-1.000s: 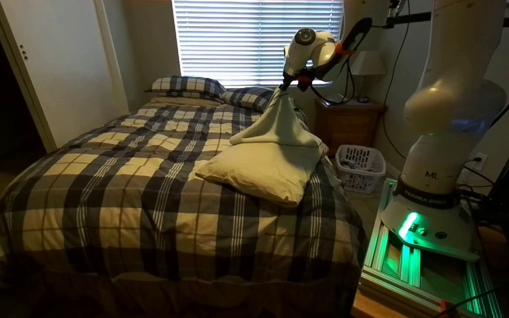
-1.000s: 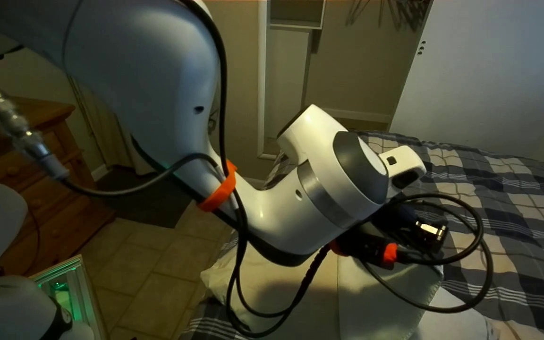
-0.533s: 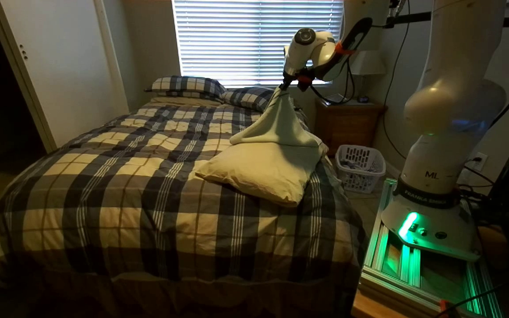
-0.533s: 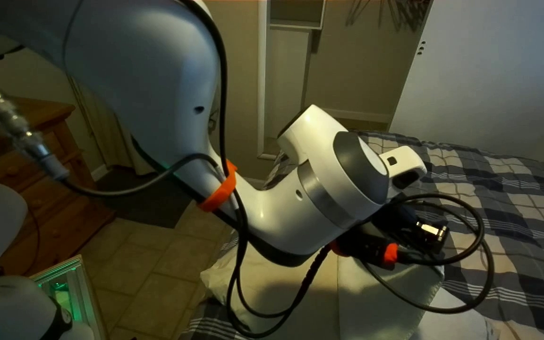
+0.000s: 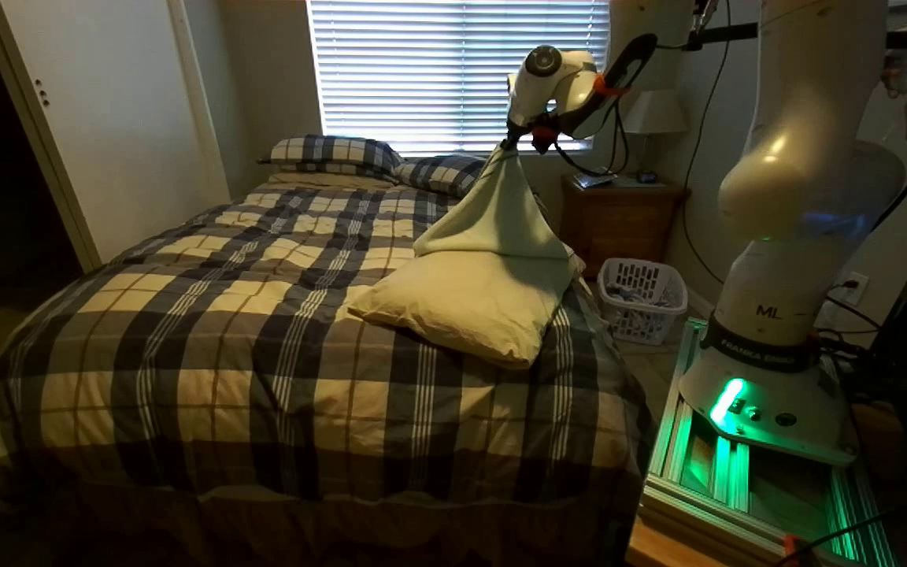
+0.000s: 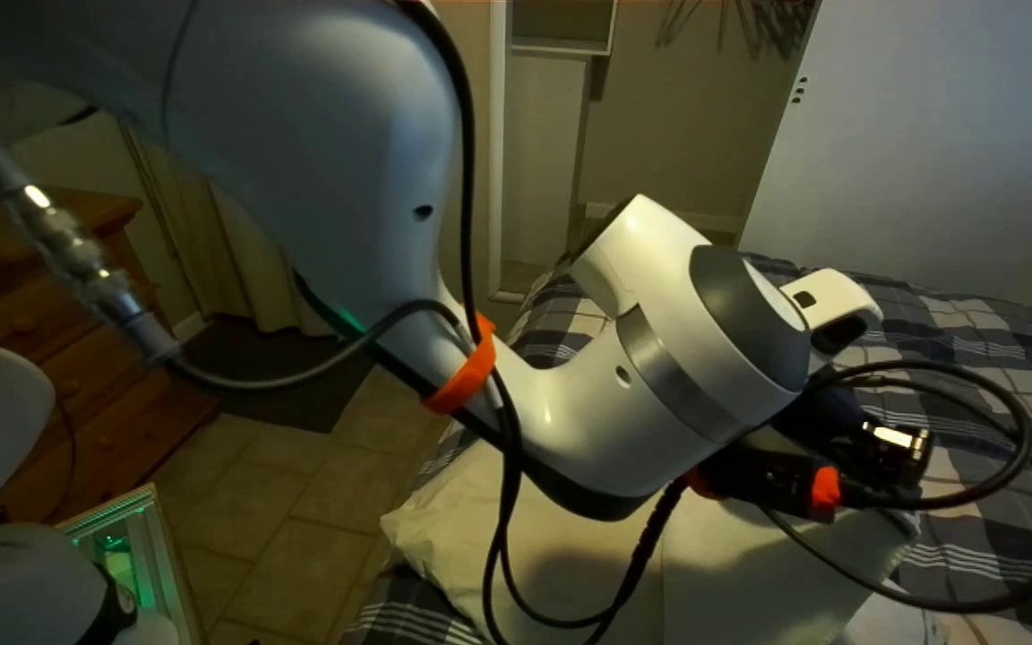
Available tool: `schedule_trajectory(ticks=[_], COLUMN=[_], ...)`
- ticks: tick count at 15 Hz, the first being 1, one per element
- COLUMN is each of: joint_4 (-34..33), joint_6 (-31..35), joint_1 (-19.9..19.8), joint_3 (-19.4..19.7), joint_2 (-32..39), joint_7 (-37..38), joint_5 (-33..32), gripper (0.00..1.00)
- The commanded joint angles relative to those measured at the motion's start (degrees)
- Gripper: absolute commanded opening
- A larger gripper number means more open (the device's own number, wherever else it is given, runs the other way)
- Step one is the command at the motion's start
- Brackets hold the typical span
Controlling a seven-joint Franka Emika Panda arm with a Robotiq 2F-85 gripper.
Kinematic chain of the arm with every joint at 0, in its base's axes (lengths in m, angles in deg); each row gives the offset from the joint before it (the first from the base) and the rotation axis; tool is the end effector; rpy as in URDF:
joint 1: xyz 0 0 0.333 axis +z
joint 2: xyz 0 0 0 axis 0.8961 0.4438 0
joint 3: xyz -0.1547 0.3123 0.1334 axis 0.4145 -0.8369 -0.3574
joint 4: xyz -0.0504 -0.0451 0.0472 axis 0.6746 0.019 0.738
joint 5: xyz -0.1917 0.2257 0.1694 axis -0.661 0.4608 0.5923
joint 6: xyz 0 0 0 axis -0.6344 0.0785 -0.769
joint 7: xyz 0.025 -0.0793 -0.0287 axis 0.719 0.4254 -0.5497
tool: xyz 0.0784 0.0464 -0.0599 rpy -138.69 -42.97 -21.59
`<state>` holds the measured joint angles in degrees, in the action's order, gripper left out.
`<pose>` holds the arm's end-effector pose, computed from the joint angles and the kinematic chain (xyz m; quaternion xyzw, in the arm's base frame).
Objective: Fold the towel
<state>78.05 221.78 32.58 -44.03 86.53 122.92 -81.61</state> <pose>0.5213 -0.3284 0.4723 0.8822 -0.0055 0.2802 0.3785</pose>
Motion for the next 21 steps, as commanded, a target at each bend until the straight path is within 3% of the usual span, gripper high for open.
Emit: schedule_trajectory(ticks=[1, 9, 21], joint_4=[-8.1, -20.6, -36.9], joint_6=[3.3, 7.9, 9.0], joint_1=[-1.8, -3.5, -7.2], joint_3=[0.1, -0.5, -1.9], joint_2=[6.6, 17.9, 30.8], joint_7=[-2.8, -4.6, -6.9], joint_5=[1.1, 1.2, 3.9], gripper=[0.02, 0.02, 0.02])
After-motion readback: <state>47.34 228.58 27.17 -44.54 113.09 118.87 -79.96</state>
